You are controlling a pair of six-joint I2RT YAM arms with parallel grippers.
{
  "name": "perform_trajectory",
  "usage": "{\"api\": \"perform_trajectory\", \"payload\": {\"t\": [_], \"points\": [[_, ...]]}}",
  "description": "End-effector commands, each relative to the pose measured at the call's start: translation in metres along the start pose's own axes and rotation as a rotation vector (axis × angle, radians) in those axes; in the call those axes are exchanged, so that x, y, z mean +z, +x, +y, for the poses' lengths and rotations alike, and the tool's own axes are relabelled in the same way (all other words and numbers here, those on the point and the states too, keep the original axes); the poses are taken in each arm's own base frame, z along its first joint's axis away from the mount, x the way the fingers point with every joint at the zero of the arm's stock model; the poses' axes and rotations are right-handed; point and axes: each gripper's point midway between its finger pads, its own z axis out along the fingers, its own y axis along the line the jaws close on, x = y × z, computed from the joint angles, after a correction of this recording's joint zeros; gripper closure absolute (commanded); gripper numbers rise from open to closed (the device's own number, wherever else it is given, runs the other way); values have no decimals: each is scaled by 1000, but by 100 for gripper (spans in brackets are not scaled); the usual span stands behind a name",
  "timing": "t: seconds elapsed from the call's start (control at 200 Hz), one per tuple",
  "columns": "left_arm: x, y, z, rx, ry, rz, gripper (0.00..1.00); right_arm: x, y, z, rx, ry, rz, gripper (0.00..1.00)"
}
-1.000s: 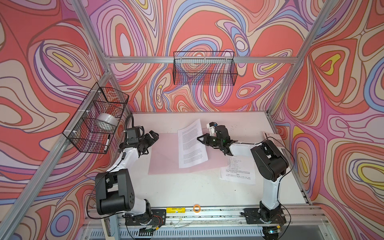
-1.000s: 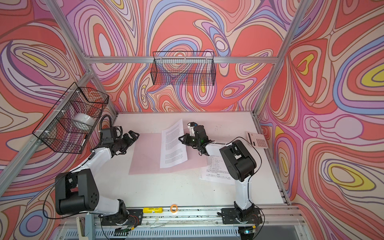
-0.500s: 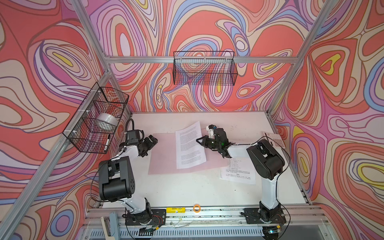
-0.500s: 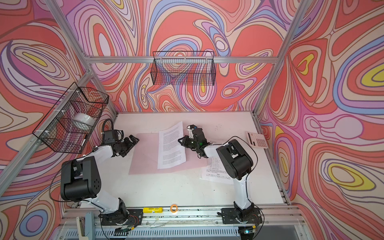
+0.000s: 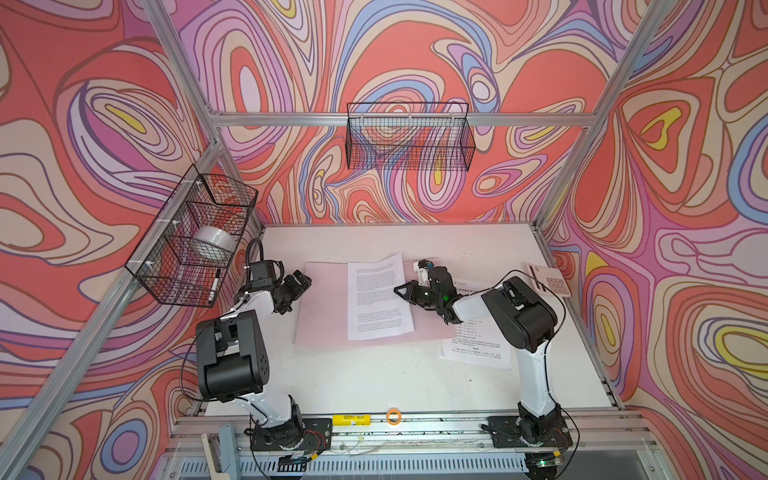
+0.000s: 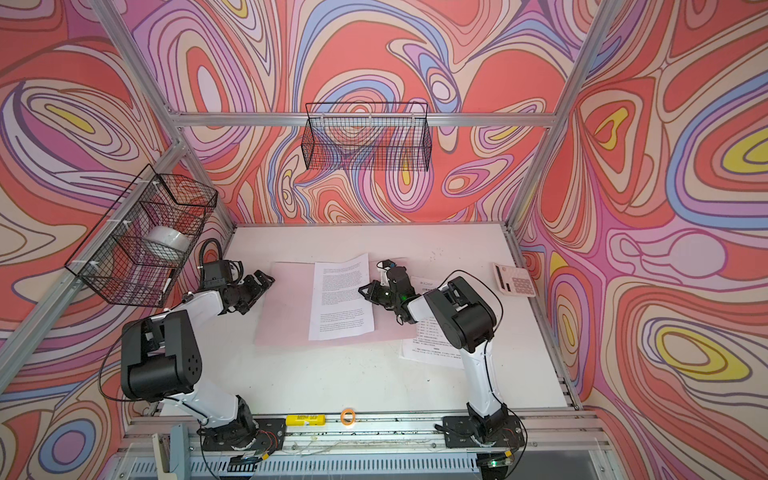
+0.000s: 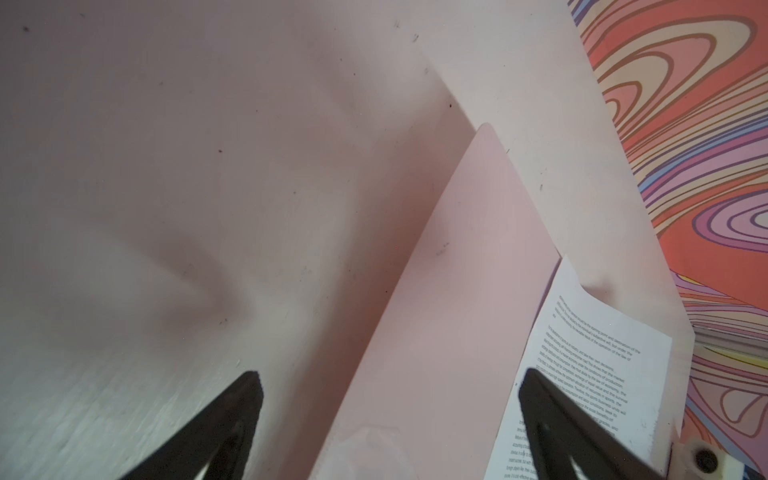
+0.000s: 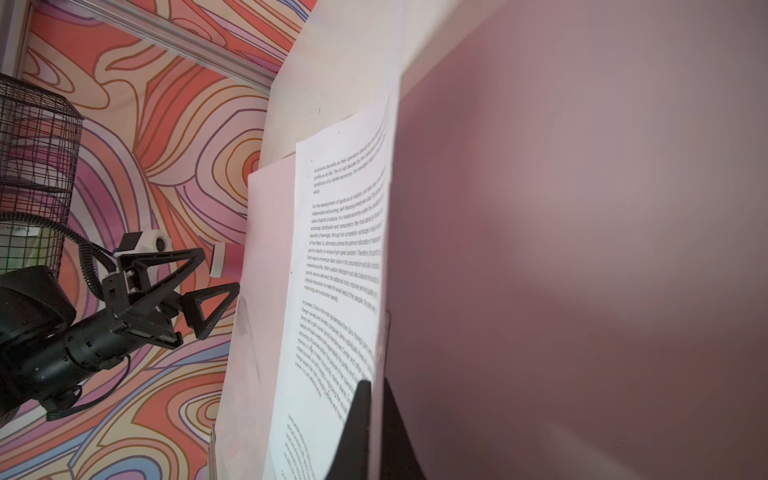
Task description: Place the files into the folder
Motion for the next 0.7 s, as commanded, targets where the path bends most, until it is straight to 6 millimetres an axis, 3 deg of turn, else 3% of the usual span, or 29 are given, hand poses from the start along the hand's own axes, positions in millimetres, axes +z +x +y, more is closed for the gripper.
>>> {"api": "perform_trajectory", "payload": {"t": [0.0,0.115,0.276,0.441,0.556,0.696], "points": [[2,-9,-8,33,38,-10,4,1,2,-8,14,-25,5,100],[3,-8,-12,33,72,-3,4,3,3,-11,21,-30,12,100],[7,-3,-35,18,238,24,9,2,2,-14,44,-44,13,100],[13,1,-59,-21,412,79,30,3,4,-14,50,-55,18,100],[15,2,-62,-30,436,96,47,3,4,-13,50,-56,19,100],[15,1,-61,-26,424,98,59,2,4,-13,49,-53,22,100]]}}
